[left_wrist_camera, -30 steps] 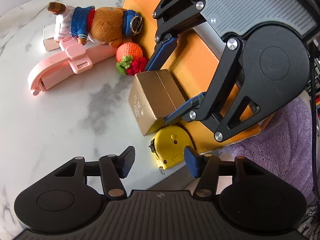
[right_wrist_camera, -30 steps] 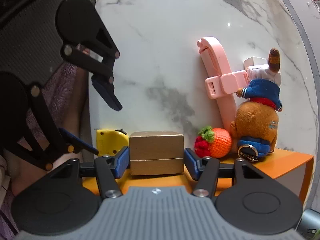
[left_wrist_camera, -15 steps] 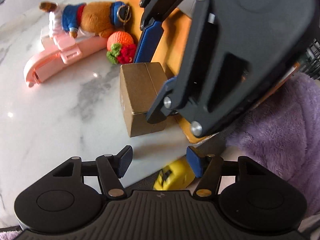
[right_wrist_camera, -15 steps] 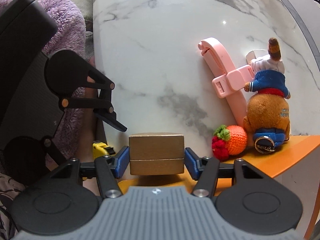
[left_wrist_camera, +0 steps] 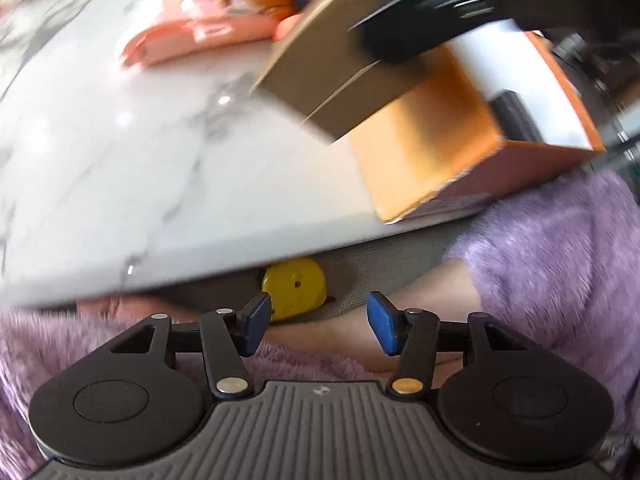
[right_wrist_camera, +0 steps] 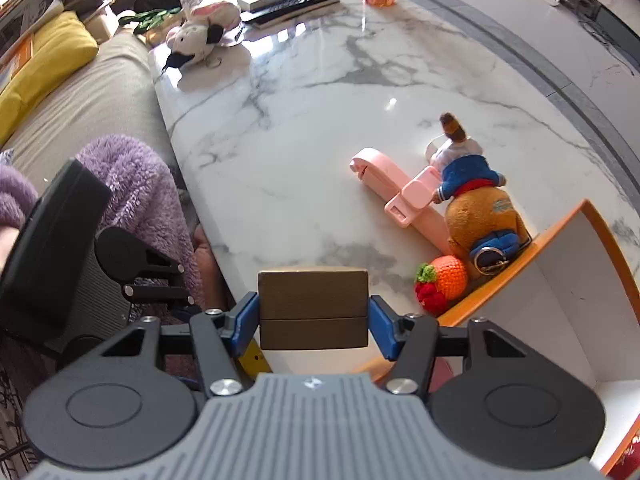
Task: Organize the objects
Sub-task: 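Grasp yellow tape measure with left tool while right tool grasps brown cube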
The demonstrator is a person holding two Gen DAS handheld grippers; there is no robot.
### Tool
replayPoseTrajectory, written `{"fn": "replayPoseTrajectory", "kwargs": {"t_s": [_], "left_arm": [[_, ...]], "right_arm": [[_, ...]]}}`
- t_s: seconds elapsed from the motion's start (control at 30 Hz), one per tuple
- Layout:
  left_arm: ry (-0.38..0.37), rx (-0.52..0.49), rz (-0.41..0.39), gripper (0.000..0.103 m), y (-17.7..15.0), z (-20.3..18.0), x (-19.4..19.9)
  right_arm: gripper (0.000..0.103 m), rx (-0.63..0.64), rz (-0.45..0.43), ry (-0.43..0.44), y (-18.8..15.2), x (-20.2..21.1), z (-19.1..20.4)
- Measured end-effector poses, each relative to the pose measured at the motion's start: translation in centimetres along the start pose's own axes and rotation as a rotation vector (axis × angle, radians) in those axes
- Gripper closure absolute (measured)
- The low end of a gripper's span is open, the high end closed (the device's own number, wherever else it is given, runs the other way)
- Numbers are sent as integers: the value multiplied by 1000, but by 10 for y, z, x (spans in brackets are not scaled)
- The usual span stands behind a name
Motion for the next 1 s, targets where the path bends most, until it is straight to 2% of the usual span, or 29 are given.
{"fn": "replayPoseTrajectory", "kwargs": {"t_s": [0.07, 0.13, 0.23, 0.43, 0.6, 0.8, 1.0], "left_arm": [[49, 47, -18, 39, 25, 13, -17], [96, 62, -30, 35, 32, 10, -21], [122, 75, -14, 34, 33, 5, -32], [159, 73, 8, 34, 25, 2, -58], [204, 75, 3, 35, 24, 6, -70], [245, 72, 52, 39, 23, 14, -87], [261, 62, 77, 43, 23, 21, -91]], "right_arm": [[43, -58, -46, -29, -6, 20, 0], [43, -122, -88, -59, -15, 41, -1], [43, -213, -160, -88, -31, 78, -3], [43, -298, -248, -225, -68, 141, -10], [43, -351, -231, -313, -102, 168, -27], [43, -397, -198, -352, -134, 179, -46], [43, -298, -152, -345, -146, 177, -56]]}}
Point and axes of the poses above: each gripper's, at about its wrist camera, not at the fingertips, and x roughly against the way its jaws point, z to its left, y to its top, the point moved 3 cm from there along -x, roughly the way its jaws point, and after that the axes turned 9 degrees about -z, right-handed, at the moved point
